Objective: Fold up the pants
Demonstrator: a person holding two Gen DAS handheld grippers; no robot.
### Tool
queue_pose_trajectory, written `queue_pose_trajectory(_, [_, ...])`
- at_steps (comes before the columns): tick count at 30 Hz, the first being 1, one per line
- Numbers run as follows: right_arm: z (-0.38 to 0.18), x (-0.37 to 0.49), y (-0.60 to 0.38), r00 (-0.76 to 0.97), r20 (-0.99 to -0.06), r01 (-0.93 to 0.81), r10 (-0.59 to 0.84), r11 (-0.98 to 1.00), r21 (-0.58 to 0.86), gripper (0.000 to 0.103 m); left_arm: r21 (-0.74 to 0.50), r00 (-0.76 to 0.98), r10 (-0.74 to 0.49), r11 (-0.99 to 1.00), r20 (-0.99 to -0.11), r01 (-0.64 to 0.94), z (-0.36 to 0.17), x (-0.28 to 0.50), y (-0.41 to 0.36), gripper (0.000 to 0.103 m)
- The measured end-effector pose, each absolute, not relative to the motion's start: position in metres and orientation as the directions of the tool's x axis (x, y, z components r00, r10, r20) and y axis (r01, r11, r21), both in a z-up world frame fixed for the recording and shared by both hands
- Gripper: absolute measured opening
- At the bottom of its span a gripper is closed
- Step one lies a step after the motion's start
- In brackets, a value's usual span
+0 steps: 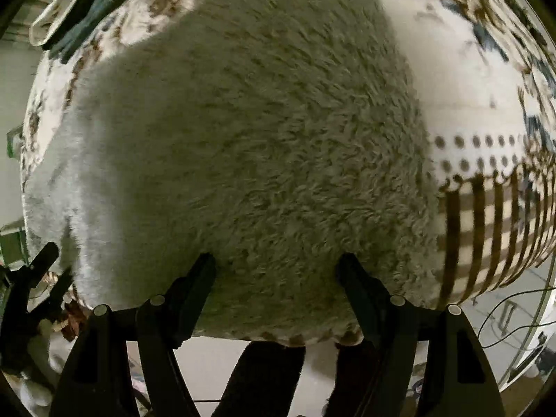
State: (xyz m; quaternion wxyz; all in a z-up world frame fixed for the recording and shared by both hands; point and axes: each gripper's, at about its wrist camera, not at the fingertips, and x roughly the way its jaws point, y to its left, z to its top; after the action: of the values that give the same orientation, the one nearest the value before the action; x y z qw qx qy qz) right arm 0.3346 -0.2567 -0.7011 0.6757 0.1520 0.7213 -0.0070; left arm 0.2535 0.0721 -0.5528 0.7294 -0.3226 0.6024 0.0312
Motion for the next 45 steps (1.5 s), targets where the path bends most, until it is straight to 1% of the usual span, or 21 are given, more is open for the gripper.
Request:
queue_pose_trajectory(2, [-0.690, 0.336, -0.256, -0.029, -0.976, 0.226, 0.215, 0.953, 0.203, 0.076, -0.443, 0.347, -0.297, 0.747, -0.890, -0.496, -0.545, 0.239, 0.104, 0.095])
queue_pose_trajectory(4, [-0.679, 0.339, -0.254, -0.015, -0.975, 0.220, 0.222, 0.952, 0.214, 0.076, -0.433, 0.382, -0.245, 0.709, -0.891, -0.556, -0.546, 0.231, 0.129, 0.095])
queue_pose_trajectory(5, [-0.675, 0.341, -0.253, -0.006, -0.976, 0.211, 0.219, 0.954, 0.213, 0.076, -0.416, 0.399, -0.194, 0.677, -0.896, -0.607, -0.547, 0.225, 0.151, 0.095])
queue_pose_trajectory(8, [-0.668, 0.349, -0.241, 0.002, -0.984, 0.176, 0.179, 0.968, 0.177, 0.076, -0.419, 0.439, -0.114, 0.575, -0.891, -0.702, -0.559, 0.216, 0.198, 0.095])
queue_pose_trajectory(11, [-0.674, 0.357, -0.228, 0.002, -0.987, 0.166, 0.160, 0.973, 0.158, 0.076, -0.437, 0.451, -0.100, 0.498, -0.887, -0.749, -0.578, 0.220, 0.234, 0.095])
queue_pose_trajectory(16, [-0.702, 0.360, -0.216, 0.012, -0.995, 0.169, 0.102, 0.980, 0.102, 0.076, -0.412, 0.453, -0.042, 0.496, -0.891, -0.765, -0.596, 0.241, 0.268, 0.094])
queue_pose_trajectory(17, [-0.706, 0.360, -0.215, 0.011, -0.995, 0.175, 0.095, 0.980, 0.095, 0.076, -0.409, 0.466, -0.021, 0.514, -0.885, -0.754, -0.595, 0.247, 0.271, 0.084])
queue_pose_trajectory(18, [-0.710, 0.359, -0.214, 0.008, -0.996, 0.174, 0.085, 0.981, 0.085, 0.076, -0.411, 0.478, -0.014, 0.534, -0.878, -0.739, -0.594, 0.252, 0.270, 0.054])
queue_pose_trajectory(19, [-0.713, 0.359, -0.212, 0.006, -0.997, 0.169, 0.071, 0.983, 0.071, 0.077, -0.412, 0.483, -0.018, 0.549, -0.876, -0.727, -0.594, 0.259, 0.267, 0.042])
queue_pose_trajectory(20, [-0.714, 0.358, -0.211, 0.008, -0.998, 0.166, 0.065, 0.984, 0.066, 0.078, -0.404, 0.481, -0.017, 0.571, -0.877, -0.715, -0.591, 0.264, 0.263, 0.033])
queue_pose_trajectory(21, [-0.715, 0.358, -0.210, 0.012, -0.998, 0.160, 0.060, 0.985, 0.061, 0.078, -0.401, 0.494, -0.003, 0.589, -0.869, -0.701, -0.586, 0.263, 0.261, 0.027])
queue_pose_trajectory(24, [-0.714, 0.355, -0.211, 0.019, -0.998, 0.148, 0.065, 0.987, 0.067, 0.078, -0.411, 0.543, 0.028, 0.620, -0.839, -0.668, -0.569, 0.258, 0.251, 0.023])
queue_pose_trajectory(27, [-0.707, 0.350, -0.217, 0.030, -0.992, 0.146, 0.119, 0.982, 0.122, 0.078, -0.444, 0.594, 0.049, 0.615, -0.803, -0.652, -0.540, 0.246, 0.242, 0.022])
queue_pose_trajectory(29, [-0.699, 0.345, -0.226, 0.044, -0.986, 0.136, 0.159, 0.977, 0.164, 0.079, -0.465, 0.638, 0.059, 0.634, -0.768, -0.618, -0.511, 0.239, 0.226, 0.022])
queue_pose_trajectory(30, [-0.694, 0.341, -0.232, 0.057, -0.978, 0.132, 0.200, 0.970, 0.206, 0.081, -0.468, 0.655, 0.064, 0.648, -0.753, -0.601, -0.497, 0.238, 0.217, 0.022])
queue_pose_trajectory(32, [-0.686, 0.335, -0.245, 0.078, -0.961, 0.136, 0.265, 0.952, 0.273, 0.093, -0.474, 0.704, 0.060, 0.698, -0.707, -0.536, -0.457, 0.234, 0.182, 0.022])
queue_pose_trajectory(34, [-0.678, 0.328, -0.263, 0.081, -0.938, 0.147, 0.338, 0.926, 0.347, 0.096, -0.473, 0.734, 0.044, 0.738, -0.678, -0.481, -0.428, 0.233, 0.150, 0.022])
queue_pose_trajectory(36, [-0.671, 0.320, -0.283, 0.089, -0.922, 0.164, 0.376, 0.908, 0.386, 0.097, -0.462, 0.756, 0.018, 0.781, -0.655, -0.419, -0.399, 0.234, 0.106, 0.022])
queue_pose_trajectory(38, [-0.658, 0.312, -0.310, 0.106, -0.910, 0.177, 0.401, 0.893, 0.414, 0.099, -0.456, 0.766, -0.040, 0.822, -0.642, -0.340, -0.376, 0.236, 0.052, 0.022])
queue_pose_trajectory(42, [-0.635, 0.304, -0.372, 0.148, -0.915, 0.191, 0.375, 0.897, 0.398, 0.099, -0.421, 0.730, -0.150, 0.884, -0.667, -0.203, -0.364, 0.244, -0.060, 0.022])
queue_pose_trajectory(45, [-0.627, 0.294, -0.429, 0.162, -0.935, 0.216, 0.316, 0.913, 0.346, 0.099, -0.433, 0.675, -0.250, 0.894, -0.694, -0.114, -0.386, 0.249, -0.151, 0.022])
